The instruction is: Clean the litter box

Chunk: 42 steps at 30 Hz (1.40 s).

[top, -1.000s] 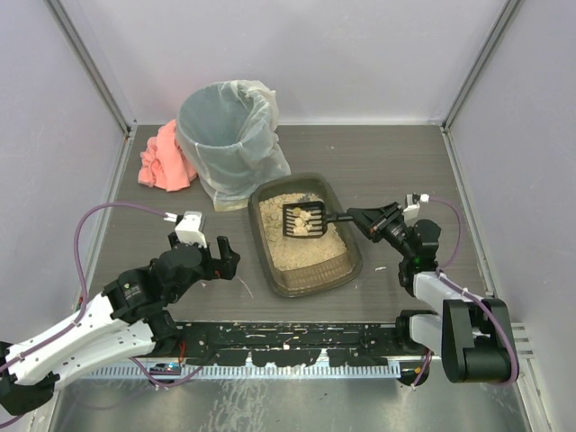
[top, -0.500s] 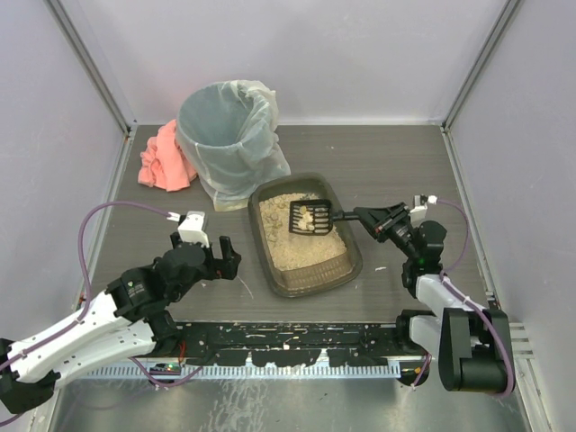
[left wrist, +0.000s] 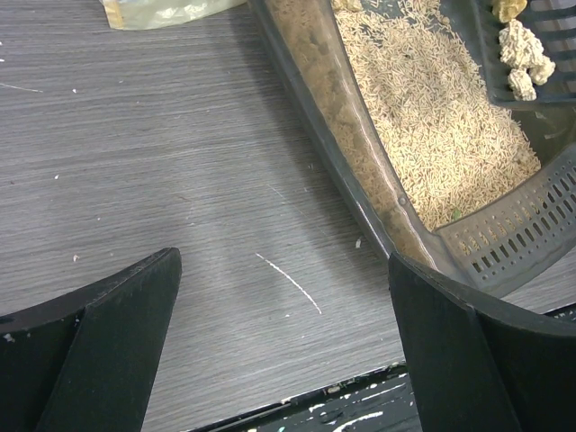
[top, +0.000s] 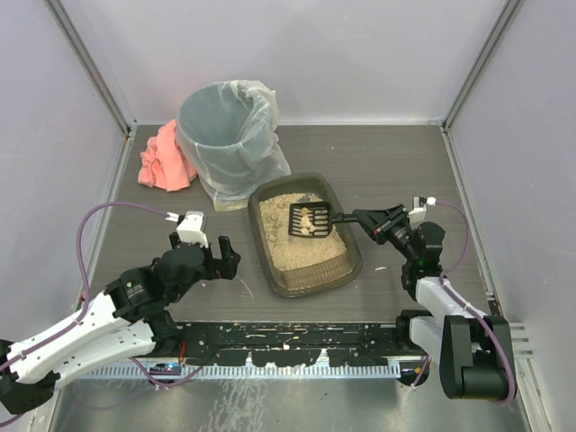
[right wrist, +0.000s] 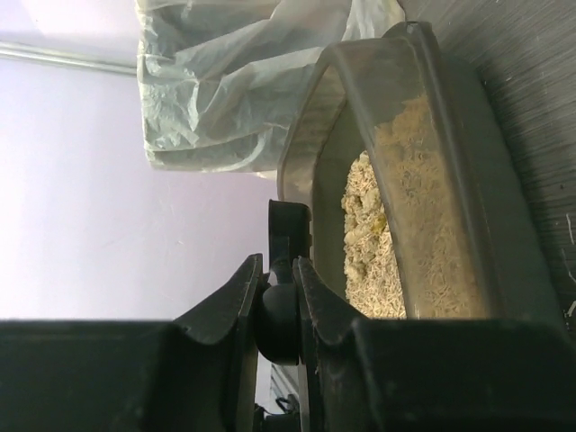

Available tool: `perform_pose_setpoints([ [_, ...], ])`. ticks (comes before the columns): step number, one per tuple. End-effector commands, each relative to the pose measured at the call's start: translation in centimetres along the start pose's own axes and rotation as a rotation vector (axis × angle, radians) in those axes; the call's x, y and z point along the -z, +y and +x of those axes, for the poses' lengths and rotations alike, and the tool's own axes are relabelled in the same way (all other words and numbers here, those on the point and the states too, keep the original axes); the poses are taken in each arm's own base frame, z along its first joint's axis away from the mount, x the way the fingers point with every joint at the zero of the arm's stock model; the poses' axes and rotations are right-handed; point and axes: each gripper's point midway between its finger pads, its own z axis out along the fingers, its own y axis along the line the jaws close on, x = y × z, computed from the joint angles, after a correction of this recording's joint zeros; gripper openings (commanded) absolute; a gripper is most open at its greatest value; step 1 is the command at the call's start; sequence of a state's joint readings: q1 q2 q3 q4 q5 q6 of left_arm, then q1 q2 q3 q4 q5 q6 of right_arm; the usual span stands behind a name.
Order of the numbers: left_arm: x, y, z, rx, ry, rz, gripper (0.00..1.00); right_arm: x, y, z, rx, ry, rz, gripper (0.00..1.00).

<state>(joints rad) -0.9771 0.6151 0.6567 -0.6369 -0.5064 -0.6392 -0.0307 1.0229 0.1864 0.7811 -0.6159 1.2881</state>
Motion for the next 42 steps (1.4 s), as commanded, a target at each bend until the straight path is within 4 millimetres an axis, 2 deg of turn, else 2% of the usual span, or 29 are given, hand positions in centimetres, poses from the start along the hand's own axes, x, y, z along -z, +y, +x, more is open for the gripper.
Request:
perform_pose_setpoints([
  [1,0.1,-0.3,-1.1,0.024,-0.041,0.008,0.99,-1.1,3.7,1.2,0.159,0.109,-0.109,0.01],
  [2,0.0,-0.2,-1.0,0.025,-0.042,0.0,1.0,-1.2,4.0,1.3,0.14,0.107,-0.132,0.01],
  [3,-0.1,-0.1,-0.9,0.027,-0.047,-0.003,1.0,-0.6,3.4,0.3,0.079,0.039,-0.117,0.01],
  [5,-0.1,-0.3,-0.8,0.028,-0.043,0.008,1.0,0.1,1.1,-1.6,-0.005,-0.085,-0.037,0.01],
  [6,0.0,-0.3,-0.9,0.027,-0.037,0.01,0.99,-0.1,1.0,-1.4,0.028,-0.065,-0.025,0.01],
  [8,0.2,-0.2,-0.9,0.025,-0.036,0.004,1.0,-1.3,3.0,1.1,0.134,0.078,-0.095,0.01],
  [9,0.0,0.1,-0.8,0.024,-0.04,-0.008,1.0,-1.3,3.8,1.3,0.128,0.096,-0.132,0.01],
  [10,-0.1,0.2,-0.7,0.026,-0.046,-0.011,1.0,-0.9,3.2,0.5,0.067,0.046,-0.118,0.01],
  [12,0.0,0.0,-0.8,0.028,-0.048,0.001,1.0,0.0,0.7,-1.3,-0.025,-0.08,-0.042,0.0],
  [13,0.1,-0.1,-0.9,0.026,-0.041,0.006,1.0,-0.1,1.0,-1.3,0.015,-0.076,-0.041,0.01],
  [15,0.1,0.0,-0.8,0.018,-0.035,-0.004,1.0,-1.1,3.2,0.8,0.136,0.062,-0.101,0.01],
  [16,0.1,0.2,-0.8,0.017,-0.037,-0.011,1.0,-1.2,3.8,1.3,0.144,0.089,-0.126,0.01],
  [17,-0.1,0.3,-0.7,0.018,-0.043,-0.016,1.0,-1.0,3.4,0.7,0.102,0.046,-0.12,0.01],
  [19,-0.3,0.0,-0.7,0.019,-0.045,-0.001,1.0,0.0,1.2,-1.7,-0.008,-0.095,-0.039,0.01],
  [20,-0.2,-0.3,-0.8,0.016,-0.041,0.007,1.0,0.0,1.0,-1.9,0.006,-0.108,-0.025,0.01],
  [21,-0.2,-0.3,-0.7,0.012,-0.033,0.007,1.0,-0.4,1.8,-1.3,0.06,-0.065,-0.041,0.01],
  [23,-0.2,-0.1,-0.6,0.007,-0.03,-0.006,1.0,-1.4,3.2,1.1,0.13,0.081,-0.097,0.01],
  [24,-0.4,0.1,-0.5,0.008,-0.032,-0.013,1.0,-1.3,3.4,1.4,0.118,0.092,-0.12,0.01],
  [27,-0.6,-0.3,-0.3,0.009,-0.029,0.005,1.0,-0.2,0.6,-1.0,-0.022,-0.074,-0.041,0.01],
  [29,-0.5,-0.2,-0.2,0.002,-0.021,-0.001,1.0,-1.0,1.6,0.0,0.053,0.003,-0.054,0.01],
  [31,-0.5,0.4,-0.1,-0.002,-0.027,-0.022,0.99,-1.1,2.4,0.7,0.045,0.039,-0.084,0.01],
  [35,-0.4,0.8,0.0,-0.009,-0.039,-0.022,0.99,-1.0,2.0,-0.6,-0.001,-0.032,-0.05,0.01],
  [42,-0.5,2.2,1.2,-0.029,-0.037,-0.058,0.99,-0.9,4.0,-1.1,-0.014,-0.064,-0.088,0.01],
])
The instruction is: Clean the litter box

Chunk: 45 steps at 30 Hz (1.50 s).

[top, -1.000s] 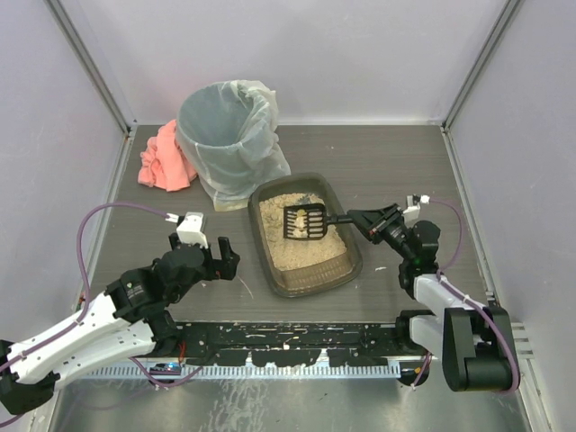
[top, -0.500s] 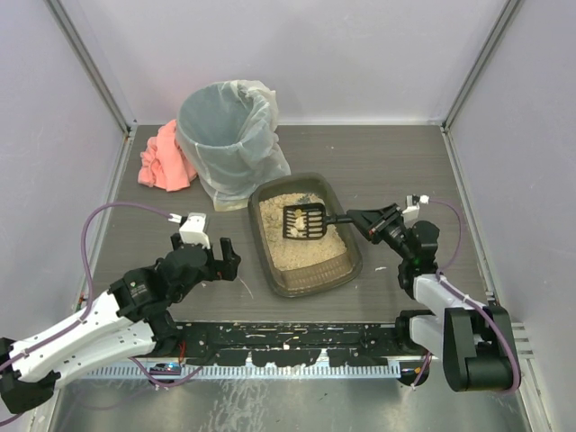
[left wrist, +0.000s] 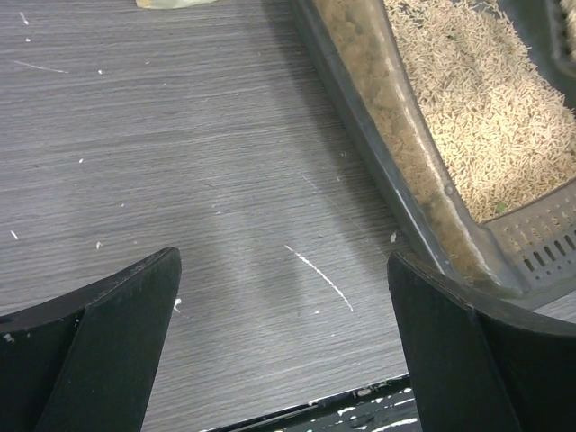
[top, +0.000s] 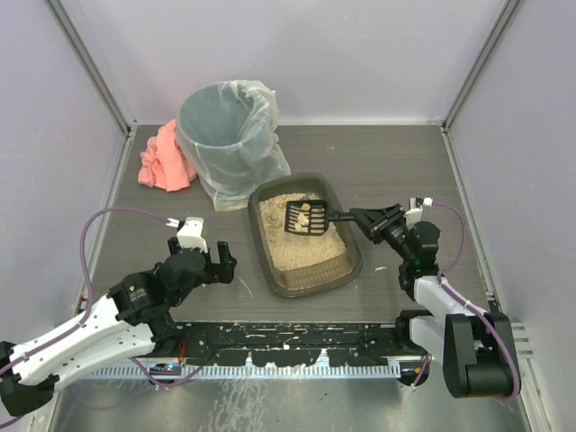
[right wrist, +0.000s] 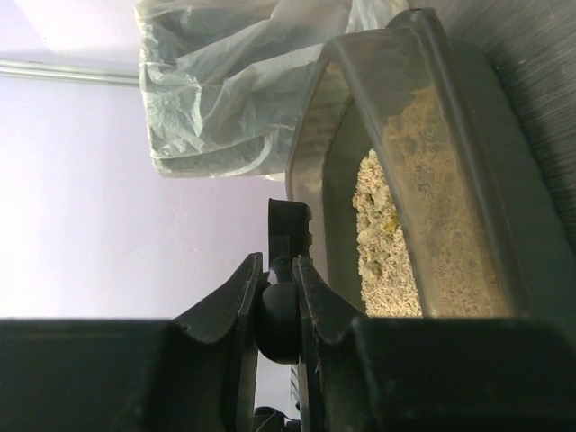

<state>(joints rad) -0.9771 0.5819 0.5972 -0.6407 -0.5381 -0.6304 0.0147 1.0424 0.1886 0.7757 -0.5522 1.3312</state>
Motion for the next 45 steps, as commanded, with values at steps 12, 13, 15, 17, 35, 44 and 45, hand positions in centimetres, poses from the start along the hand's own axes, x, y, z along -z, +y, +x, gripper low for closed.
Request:
perform_pose_setpoints([
  [12,0.6,0.3,-1.8,-0.031,-0.08,0.008,0.99,-0.9,11.9,-4.2,0.122,-0.17,-0.154,0.01],
  [13,0.9,0.3,-2.2,-0.038,-0.088,0.011,0.99,-1.1,12.7,-4.5,0.123,-0.18,-0.163,0.01],
  [15,1.4,0.6,-2.9,-0.056,-0.101,0.006,0.99,-1.9,14.1,-5.0,0.121,-0.201,-0.172,0.01],
  [17,1.9,1.1,-3.4,-0.059,-0.118,-0.01,0.99,-2.9,15.5,-5.6,0.117,-0.216,-0.172,0.01],
  [35,3.4,3.3,-4.0,0.031,-0.227,-0.031,0.99,-17.6,28.1,-5.0,0.261,-0.216,-0.252,0.01],
  [44,3.7,3.7,-4.1,0.052,-0.248,-0.026,0.99,-22.4,32.0,-4.0,0.724,-0.251,-0.355,0.01],
  [45,3.7,3.7,-4.1,0.052,-0.249,-0.026,0.99,-22.5,32.7,-3.3,0.781,-0.23,-0.4,0.01],
])
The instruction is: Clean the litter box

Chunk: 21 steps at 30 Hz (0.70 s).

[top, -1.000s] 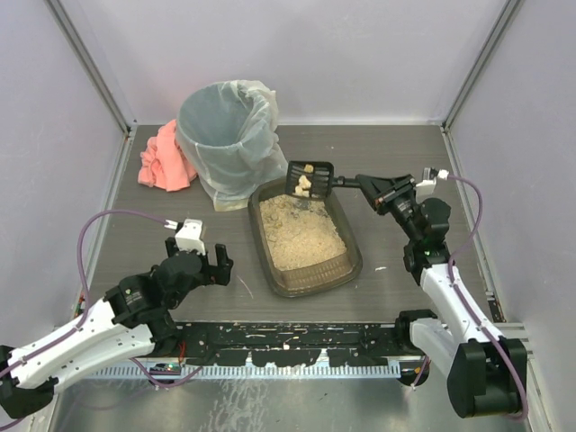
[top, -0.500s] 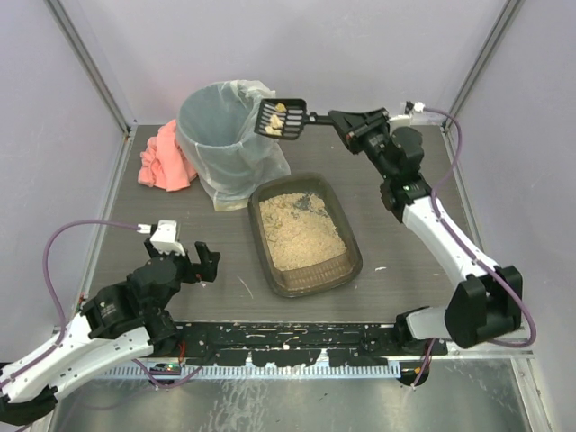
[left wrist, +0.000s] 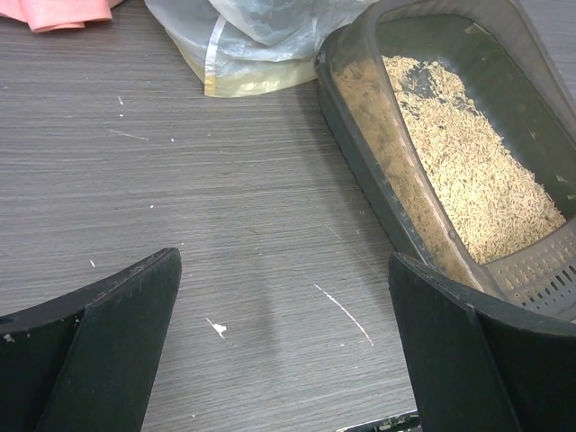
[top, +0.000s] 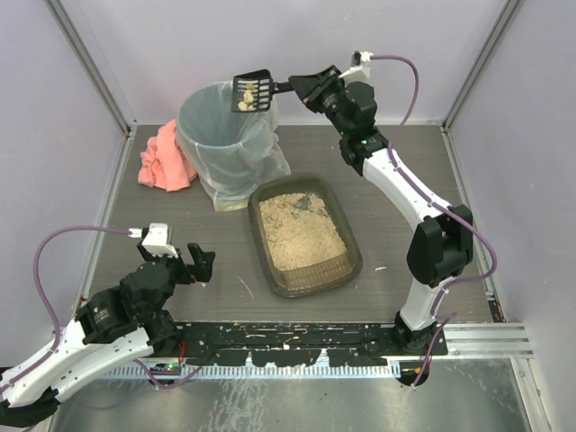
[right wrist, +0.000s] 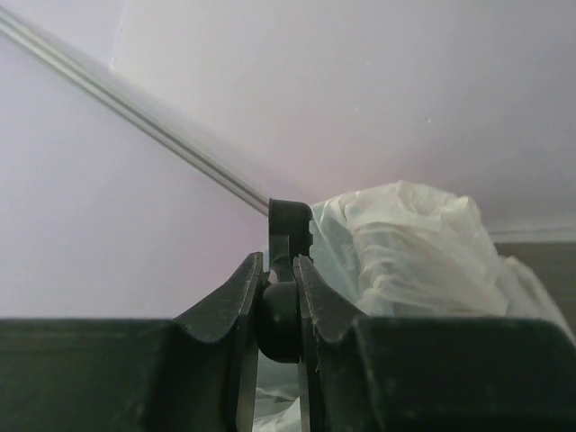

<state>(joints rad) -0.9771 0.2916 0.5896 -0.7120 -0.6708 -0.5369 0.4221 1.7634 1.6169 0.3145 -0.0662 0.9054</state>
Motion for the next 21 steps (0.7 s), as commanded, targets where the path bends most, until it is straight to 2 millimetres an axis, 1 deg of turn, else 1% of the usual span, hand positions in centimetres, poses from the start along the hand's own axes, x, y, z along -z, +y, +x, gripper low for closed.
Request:
perform_pose_setpoints([
  [1,-0.1,0.2,-0.6,0.022,-0.028,-0.015,1.0,-0.5,7.1,-2.9,0.336,-0.085,-0.254,0.01],
  [4,-0.1,0.1,-0.6,0.02,-0.027,-0.016,0.99,-0.8,8.4,-1.7,0.458,-0.068,-0.327,0.01],
  [7,-0.1,0.1,-0.5,0.019,-0.025,-0.016,0.99,-0.8,9.4,-0.8,0.555,-0.061,-0.363,0.01],
  [14,-0.2,0.0,-0.4,0.015,-0.017,-0.014,0.99,-0.6,12.1,1.4,0.787,-0.049,-0.402,0.01],
  [21,-0.3,-0.2,-0.3,0.006,-0.006,-0.009,1.0,-0.6,13.8,1.7,0.925,-0.071,-0.372,0.01],
])
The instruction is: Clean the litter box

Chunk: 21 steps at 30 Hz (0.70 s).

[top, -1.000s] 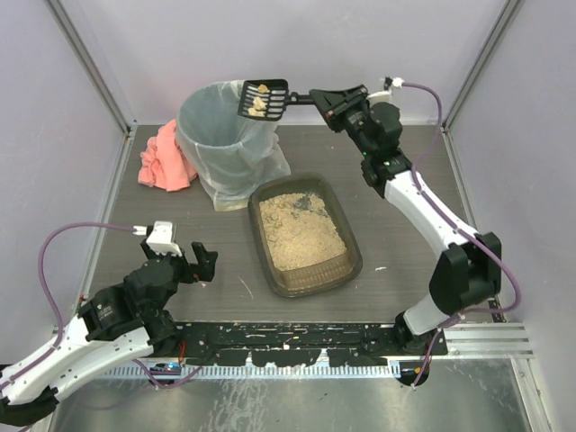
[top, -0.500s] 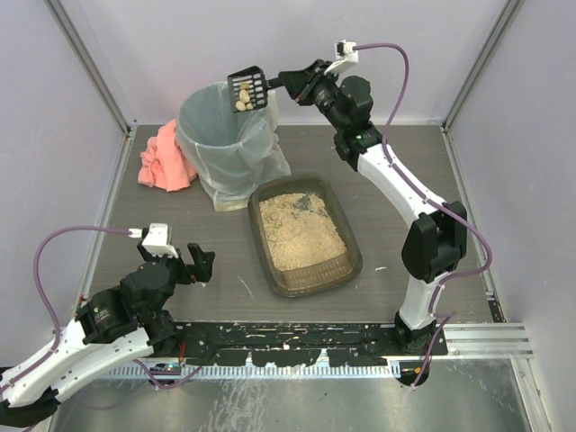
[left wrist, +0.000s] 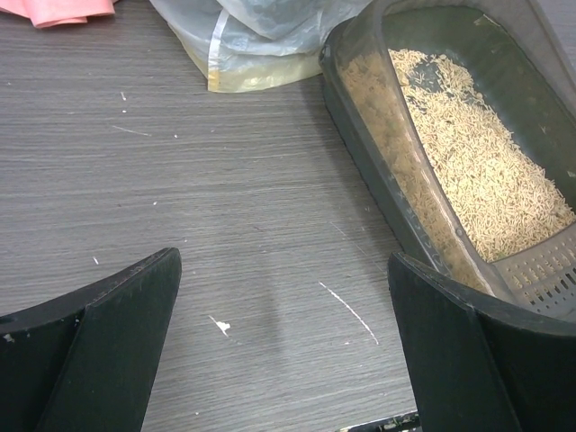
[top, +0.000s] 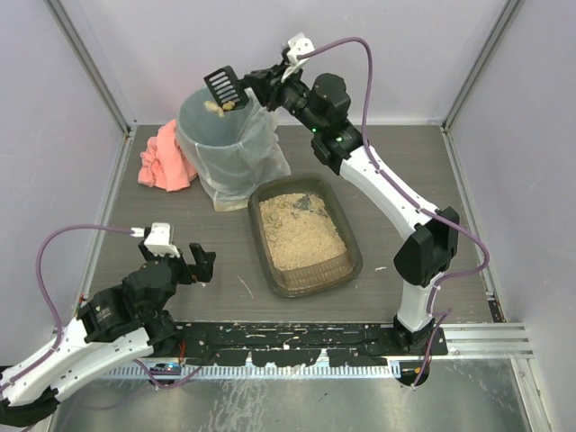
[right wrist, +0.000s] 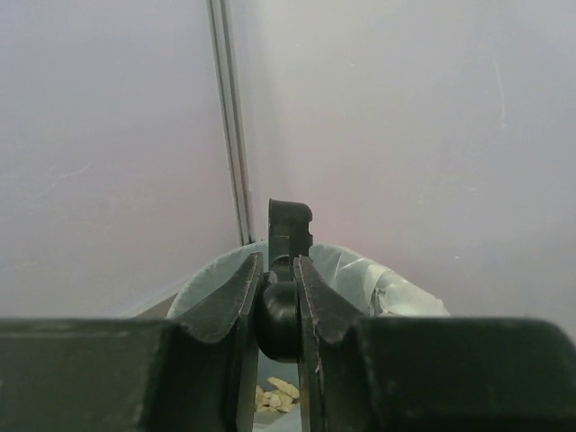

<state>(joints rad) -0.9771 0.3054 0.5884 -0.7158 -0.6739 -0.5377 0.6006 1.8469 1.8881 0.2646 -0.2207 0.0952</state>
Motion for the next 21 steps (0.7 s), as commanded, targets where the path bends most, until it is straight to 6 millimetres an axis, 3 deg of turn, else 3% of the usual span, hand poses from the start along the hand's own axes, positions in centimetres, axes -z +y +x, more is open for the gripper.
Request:
perform_pose_setpoints([
  [1,-0.1,-0.3,-0.6,0.017,-0.017,0.0,0.99,-0.1,0.3,-4.2,0.176,-0.073,0.038,0.01],
  [8,-0.2,-0.4,-0.5,0.014,-0.013,-0.001,0.99,-0.5,0.9,-4.8,0.352,-0.059,0.096,0.01],
  [15,-0.4,-0.5,-0.4,0.006,-0.004,-0.005,0.99,-0.8,3.3,-3.5,0.565,-0.015,0.096,0.01],
  [21,-0.4,-0.5,-0.4,0.002,-0.001,-0.008,0.99,0.6,4.1,-4.7,0.503,-0.022,0.143,0.01],
])
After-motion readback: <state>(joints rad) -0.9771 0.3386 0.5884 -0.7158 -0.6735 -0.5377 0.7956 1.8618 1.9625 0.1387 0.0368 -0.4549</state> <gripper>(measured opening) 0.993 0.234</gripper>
